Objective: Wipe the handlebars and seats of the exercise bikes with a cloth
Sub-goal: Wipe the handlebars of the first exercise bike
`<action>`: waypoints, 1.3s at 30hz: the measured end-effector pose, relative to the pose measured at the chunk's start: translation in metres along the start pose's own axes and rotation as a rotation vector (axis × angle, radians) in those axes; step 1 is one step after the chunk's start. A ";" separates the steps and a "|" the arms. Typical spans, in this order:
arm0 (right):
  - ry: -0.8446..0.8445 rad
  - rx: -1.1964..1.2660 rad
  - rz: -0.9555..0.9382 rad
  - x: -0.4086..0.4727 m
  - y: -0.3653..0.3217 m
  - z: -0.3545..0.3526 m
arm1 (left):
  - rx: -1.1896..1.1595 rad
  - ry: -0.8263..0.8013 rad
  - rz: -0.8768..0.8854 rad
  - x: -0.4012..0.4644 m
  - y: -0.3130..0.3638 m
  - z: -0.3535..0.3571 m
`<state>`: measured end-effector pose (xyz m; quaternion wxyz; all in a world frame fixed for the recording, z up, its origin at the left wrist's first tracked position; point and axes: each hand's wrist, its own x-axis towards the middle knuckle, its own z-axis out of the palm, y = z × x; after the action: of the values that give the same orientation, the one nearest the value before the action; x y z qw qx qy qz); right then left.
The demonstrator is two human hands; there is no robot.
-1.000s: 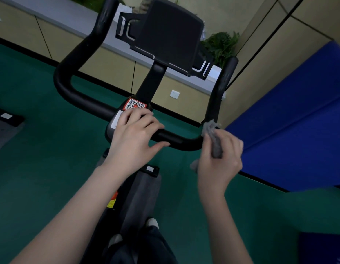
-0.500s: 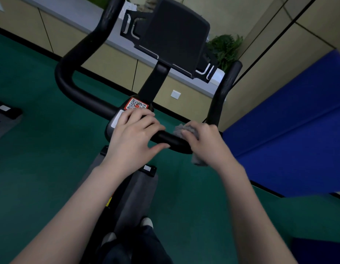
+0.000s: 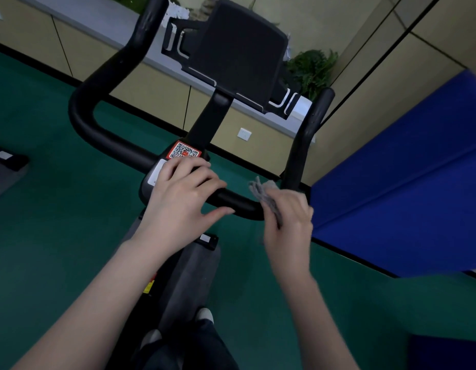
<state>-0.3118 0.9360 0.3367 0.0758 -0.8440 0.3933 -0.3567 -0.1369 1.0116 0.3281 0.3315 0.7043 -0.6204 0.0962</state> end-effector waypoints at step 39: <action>0.370 0.983 0.910 0.009 0.026 0.015 | -0.063 -0.087 -0.123 0.010 0.067 0.034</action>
<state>-0.3140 0.9093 0.3200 0.5228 -0.3883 0.5074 -0.5643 -0.2065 0.9827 0.3313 0.3315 0.7339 -0.5923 0.0255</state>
